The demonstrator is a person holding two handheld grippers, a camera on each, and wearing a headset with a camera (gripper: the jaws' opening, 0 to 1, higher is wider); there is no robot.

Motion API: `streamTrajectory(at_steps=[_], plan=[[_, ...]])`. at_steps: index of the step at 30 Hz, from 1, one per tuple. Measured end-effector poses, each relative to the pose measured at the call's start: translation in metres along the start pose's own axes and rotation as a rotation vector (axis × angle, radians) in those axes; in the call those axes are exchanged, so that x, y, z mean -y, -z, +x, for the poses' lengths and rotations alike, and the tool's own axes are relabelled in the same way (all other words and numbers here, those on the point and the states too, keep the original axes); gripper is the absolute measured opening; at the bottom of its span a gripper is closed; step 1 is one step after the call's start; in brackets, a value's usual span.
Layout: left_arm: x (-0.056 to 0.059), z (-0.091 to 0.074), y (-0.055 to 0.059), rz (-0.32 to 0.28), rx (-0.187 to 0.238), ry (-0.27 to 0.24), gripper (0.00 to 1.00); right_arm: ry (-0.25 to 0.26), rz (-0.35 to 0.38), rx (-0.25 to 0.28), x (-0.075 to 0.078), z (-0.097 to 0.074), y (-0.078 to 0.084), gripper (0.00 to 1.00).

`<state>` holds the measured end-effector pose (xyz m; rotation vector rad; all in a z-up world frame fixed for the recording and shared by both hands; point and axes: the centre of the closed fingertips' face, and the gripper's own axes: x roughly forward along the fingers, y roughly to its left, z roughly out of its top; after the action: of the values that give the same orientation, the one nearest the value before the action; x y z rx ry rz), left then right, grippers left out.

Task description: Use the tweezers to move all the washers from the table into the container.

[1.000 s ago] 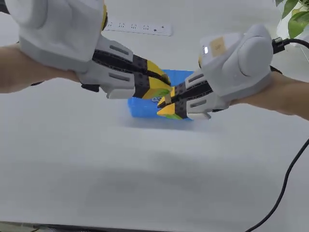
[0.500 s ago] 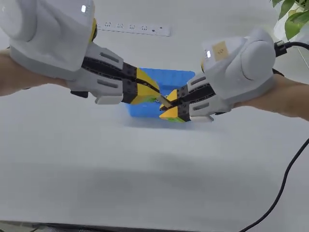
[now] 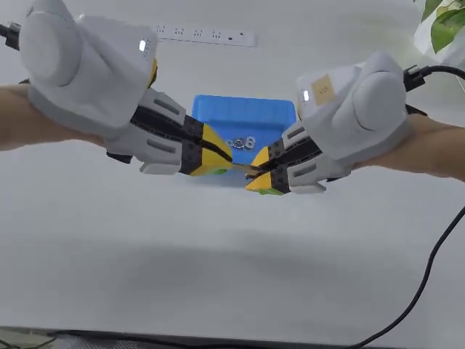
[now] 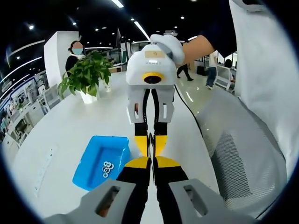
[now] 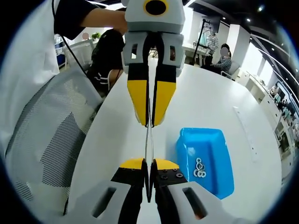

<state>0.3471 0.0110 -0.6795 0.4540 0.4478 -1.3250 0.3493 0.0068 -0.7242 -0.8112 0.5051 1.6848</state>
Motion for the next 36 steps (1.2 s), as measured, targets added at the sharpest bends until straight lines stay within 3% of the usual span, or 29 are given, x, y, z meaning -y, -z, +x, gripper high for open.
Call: streamTrajectory(at_steps=[5,10,15,19,20,29,36], plan=[[-0.001,0.005,0.008,0.005,-0.03,0.002,0.07,-0.006,-0.012,-0.012,0.0,0.003,0.004,0.07],[0.0,0.011,0.018,0.022,-0.077,0.006,0.1,-0.009,-0.014,0.011,0.0,0.005,0.0,0.07],[0.001,0.013,0.019,0.033,-0.092,0.008,0.08,-0.012,-0.029,0.006,0.0,0.008,0.0,0.07],[0.001,0.015,0.023,0.059,-0.118,0.002,0.08,-0.008,-0.008,0.002,0.002,0.011,0.002,0.07],[0.001,0.016,0.024,0.067,-0.122,-0.002,0.08,-0.007,0.038,-0.002,0.002,0.012,0.004,0.07],[0.004,0.028,0.027,0.066,-0.122,0.016,0.08,-0.009,0.018,-0.023,-0.003,0.013,0.017,0.09],[0.0,0.033,0.039,0.059,-0.157,0.021,0.08,-0.002,0.027,-0.03,0.0,0.01,0.027,0.1]])
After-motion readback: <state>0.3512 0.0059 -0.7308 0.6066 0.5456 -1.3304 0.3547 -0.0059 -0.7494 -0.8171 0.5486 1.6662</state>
